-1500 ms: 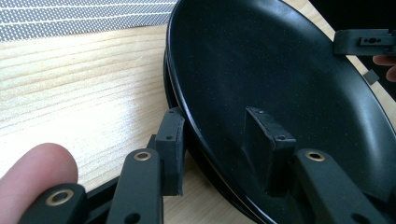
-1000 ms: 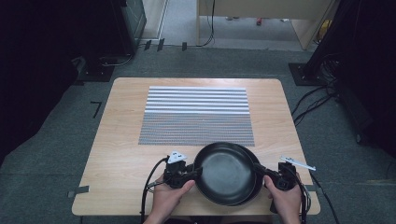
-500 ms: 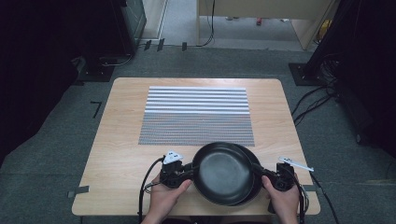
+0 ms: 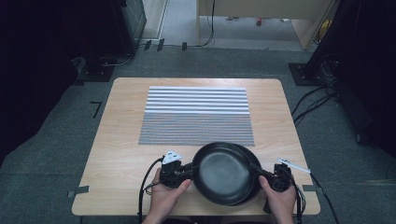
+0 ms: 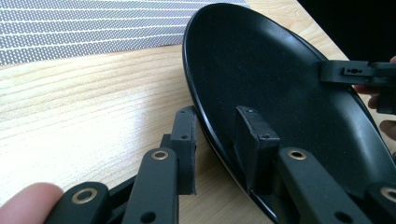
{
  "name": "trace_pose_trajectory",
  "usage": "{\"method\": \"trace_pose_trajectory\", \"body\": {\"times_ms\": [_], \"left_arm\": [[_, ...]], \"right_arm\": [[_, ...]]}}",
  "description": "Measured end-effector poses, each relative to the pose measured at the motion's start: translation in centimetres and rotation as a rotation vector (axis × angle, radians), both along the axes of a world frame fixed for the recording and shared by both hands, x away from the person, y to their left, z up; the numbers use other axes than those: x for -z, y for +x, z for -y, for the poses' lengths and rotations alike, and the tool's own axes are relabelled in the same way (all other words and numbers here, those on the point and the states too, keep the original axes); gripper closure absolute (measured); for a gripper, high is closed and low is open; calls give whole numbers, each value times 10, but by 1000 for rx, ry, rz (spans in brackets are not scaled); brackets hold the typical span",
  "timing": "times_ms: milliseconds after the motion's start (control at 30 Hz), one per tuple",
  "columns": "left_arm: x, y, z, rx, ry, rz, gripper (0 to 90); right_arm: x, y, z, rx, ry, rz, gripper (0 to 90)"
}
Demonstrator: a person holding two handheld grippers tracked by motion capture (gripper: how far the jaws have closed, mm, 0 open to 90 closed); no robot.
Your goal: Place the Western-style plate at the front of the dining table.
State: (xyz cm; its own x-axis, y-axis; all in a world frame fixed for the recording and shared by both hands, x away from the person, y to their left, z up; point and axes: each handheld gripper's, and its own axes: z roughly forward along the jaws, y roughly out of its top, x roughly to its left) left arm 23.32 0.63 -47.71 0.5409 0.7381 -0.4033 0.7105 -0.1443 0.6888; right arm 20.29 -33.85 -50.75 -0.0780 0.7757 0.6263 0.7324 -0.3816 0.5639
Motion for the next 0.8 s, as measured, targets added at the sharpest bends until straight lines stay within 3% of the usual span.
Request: {"method": "trace_pose_trajectory", "body": {"times_ms": [233, 367, 533, 667, 800], "left_arm": [[3, 0, 0, 3, -31, -16, 696], [8, -1, 0, 4, -63, -33, 695], [9, -1, 1, 3, -67, -43, 690], [9, 0, -2, 16, -83, -45, 696], [8, 0, -4, 22, -93, -51, 700]], "right_arm": [[5, -1, -1, 52, 65, -6, 816], [5, -2, -2, 68, 61, 3, 818], [5, -2, 3, 93, 146, -7, 841], [-2, -5, 1, 96, 120, 42, 840], [-5, -7, -1, 100, 123, 51, 839]]}}
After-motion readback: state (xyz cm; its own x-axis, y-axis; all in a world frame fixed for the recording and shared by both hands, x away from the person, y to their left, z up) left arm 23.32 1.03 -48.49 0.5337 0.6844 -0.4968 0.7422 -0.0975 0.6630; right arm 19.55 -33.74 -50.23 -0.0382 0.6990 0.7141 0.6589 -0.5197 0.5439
